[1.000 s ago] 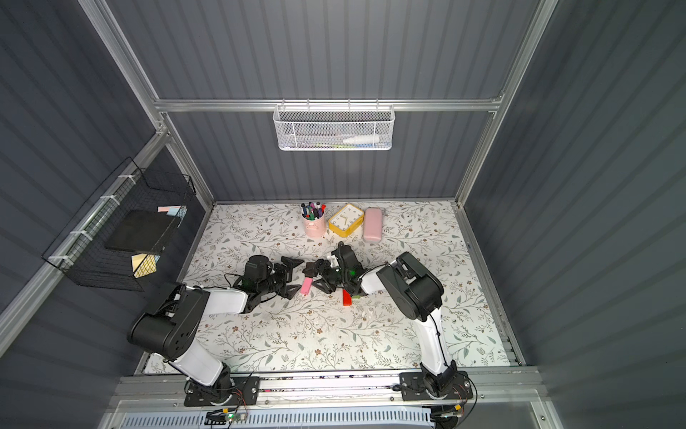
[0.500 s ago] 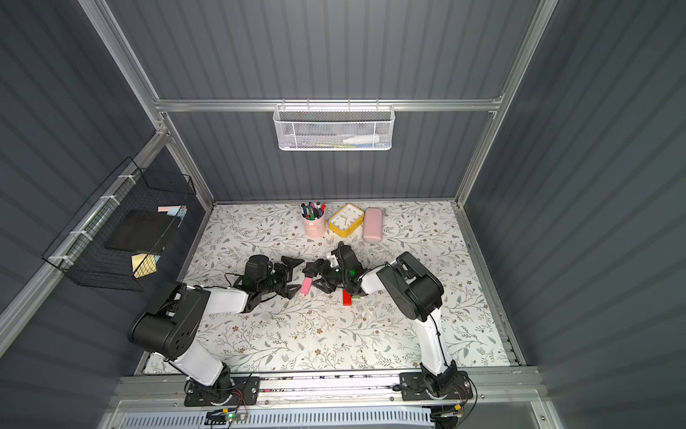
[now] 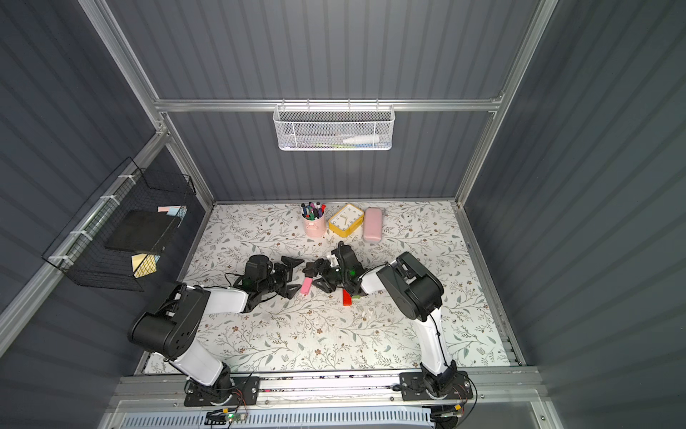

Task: Assemble the number 6 with building blocks
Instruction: Assemble the building block at the center of the board.

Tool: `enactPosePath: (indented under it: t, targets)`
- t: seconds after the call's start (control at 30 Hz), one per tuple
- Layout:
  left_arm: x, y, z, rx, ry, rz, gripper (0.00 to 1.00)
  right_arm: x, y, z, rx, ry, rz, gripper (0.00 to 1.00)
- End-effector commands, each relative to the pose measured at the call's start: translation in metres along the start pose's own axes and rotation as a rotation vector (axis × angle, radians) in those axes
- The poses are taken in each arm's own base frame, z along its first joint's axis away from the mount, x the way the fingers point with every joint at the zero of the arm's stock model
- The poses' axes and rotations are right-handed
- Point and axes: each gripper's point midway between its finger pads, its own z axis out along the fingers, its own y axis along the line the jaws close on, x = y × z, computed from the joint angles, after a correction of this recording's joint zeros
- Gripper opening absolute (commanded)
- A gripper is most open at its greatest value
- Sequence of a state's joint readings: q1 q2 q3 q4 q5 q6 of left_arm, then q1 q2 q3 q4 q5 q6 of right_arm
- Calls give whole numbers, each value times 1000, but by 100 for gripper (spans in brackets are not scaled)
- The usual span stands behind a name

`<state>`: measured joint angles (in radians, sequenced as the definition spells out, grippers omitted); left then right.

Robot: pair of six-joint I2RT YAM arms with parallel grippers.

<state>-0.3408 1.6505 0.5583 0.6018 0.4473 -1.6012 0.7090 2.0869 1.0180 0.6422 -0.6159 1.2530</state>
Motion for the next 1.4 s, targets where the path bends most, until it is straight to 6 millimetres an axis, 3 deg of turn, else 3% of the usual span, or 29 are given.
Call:
enactPosePath:
  t: [0.0,0.83,1.37]
  targets:
    - [0,12,4,-53,-1,-13,99,-7,5,4,-16,-20,-15,73]
    - [2,8,8,-54,3,-5,99,-8,7,1,-19,-29,-22,73]
    - [1,8,10,-71,4,31,99,-10,9,-11,-16,-65,-31,73]
